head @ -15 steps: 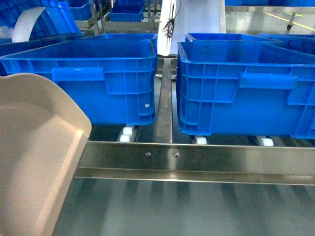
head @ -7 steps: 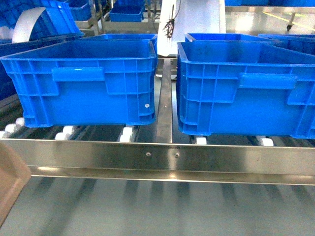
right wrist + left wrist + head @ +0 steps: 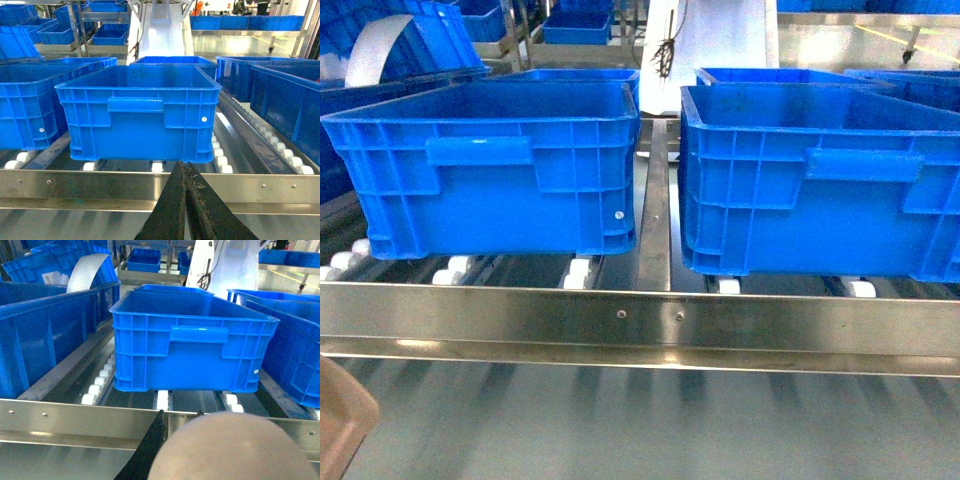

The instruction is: Place part in tray to right shelf

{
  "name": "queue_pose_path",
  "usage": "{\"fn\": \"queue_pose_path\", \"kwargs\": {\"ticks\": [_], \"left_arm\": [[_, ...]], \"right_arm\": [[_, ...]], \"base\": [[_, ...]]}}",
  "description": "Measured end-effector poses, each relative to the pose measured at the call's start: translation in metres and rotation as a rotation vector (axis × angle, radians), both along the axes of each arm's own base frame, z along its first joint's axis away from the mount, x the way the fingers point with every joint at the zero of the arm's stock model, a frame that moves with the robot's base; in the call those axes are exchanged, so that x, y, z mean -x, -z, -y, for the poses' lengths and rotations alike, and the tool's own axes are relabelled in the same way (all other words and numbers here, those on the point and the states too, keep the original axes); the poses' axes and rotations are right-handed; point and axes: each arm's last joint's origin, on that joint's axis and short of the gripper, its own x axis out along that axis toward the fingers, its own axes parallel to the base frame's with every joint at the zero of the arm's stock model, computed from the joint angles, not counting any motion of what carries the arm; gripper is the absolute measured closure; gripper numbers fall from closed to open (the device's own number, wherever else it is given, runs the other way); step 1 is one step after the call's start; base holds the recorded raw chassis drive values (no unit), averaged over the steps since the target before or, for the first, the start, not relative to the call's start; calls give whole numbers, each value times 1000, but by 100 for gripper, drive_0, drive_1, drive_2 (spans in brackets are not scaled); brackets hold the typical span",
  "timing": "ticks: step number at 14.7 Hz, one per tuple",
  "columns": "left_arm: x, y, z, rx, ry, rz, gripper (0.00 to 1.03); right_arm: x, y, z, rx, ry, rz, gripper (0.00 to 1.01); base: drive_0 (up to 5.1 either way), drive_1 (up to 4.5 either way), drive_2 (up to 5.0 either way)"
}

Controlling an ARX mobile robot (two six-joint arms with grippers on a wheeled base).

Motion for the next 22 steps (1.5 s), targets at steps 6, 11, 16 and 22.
{"fn": "queue_pose_path", "kwargs": {"ticks": [6, 11, 16, 22], "left_arm": [[15, 1, 0, 0, 0, 26, 91], [25, 1, 0, 0, 0, 29, 91], [40, 8, 0, 0, 0, -19, 91], [40, 4, 0, -2, 0, 16, 91]], "right_arm": [[12, 3, 0, 0, 1, -4, 99], [12, 3, 0, 0, 0, -9, 99], [12, 3, 0, 0, 0, -10, 99], [12, 3, 0, 0, 1, -9, 99]], "base": [[0, 0, 0], [0, 0, 0], [0, 0, 0], [0, 0, 0]]}}
